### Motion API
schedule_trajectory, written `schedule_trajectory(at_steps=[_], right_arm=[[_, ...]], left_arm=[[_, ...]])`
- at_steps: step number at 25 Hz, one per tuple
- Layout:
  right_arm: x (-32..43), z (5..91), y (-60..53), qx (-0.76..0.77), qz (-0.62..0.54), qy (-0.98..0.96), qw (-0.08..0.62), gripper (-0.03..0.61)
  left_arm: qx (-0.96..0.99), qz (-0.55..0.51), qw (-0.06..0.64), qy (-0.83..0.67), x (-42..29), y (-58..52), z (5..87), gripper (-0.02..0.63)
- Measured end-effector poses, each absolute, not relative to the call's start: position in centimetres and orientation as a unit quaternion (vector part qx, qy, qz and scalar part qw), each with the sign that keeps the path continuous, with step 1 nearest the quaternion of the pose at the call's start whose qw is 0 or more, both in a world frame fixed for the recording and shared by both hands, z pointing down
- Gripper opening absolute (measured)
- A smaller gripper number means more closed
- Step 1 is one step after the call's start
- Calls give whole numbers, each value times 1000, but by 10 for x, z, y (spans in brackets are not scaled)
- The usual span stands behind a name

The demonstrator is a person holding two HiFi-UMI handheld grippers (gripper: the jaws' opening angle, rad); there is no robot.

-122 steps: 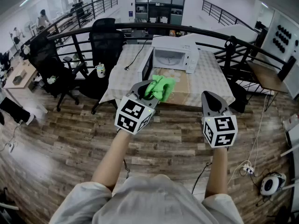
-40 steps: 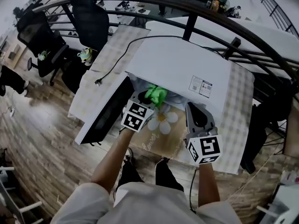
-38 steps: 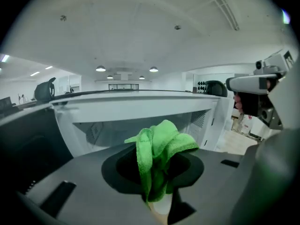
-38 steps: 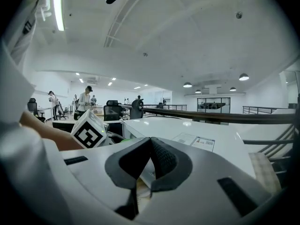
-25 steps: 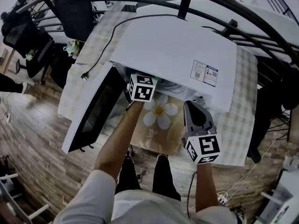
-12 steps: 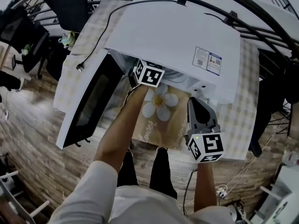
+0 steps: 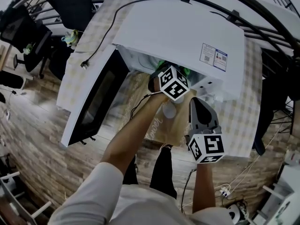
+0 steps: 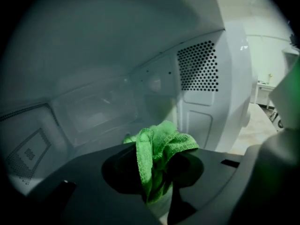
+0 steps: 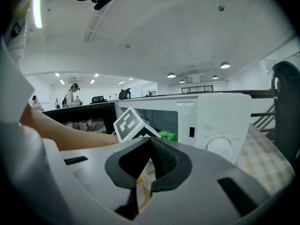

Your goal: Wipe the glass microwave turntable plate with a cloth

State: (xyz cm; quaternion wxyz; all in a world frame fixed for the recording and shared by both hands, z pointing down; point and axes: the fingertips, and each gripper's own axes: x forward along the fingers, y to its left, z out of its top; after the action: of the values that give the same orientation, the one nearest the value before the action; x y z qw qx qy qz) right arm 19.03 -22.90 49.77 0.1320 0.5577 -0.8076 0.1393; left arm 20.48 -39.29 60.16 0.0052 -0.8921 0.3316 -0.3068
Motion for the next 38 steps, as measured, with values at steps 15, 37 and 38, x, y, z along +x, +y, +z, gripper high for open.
schedule_trajectory(at_steps=[15,37,38], right_arm=[[168,497,-229,557,137,-808,135,14],[203,507,-196,604,134,-773,139,14],[204,508,-196,604,135,-774,139,14]], left_arm=[[-841,-292,-42,453,111,-418,600,127],[-900,-239,-104,348,191,-342,597,124],[-901,-231,-108,351,190,-341,594,121]])
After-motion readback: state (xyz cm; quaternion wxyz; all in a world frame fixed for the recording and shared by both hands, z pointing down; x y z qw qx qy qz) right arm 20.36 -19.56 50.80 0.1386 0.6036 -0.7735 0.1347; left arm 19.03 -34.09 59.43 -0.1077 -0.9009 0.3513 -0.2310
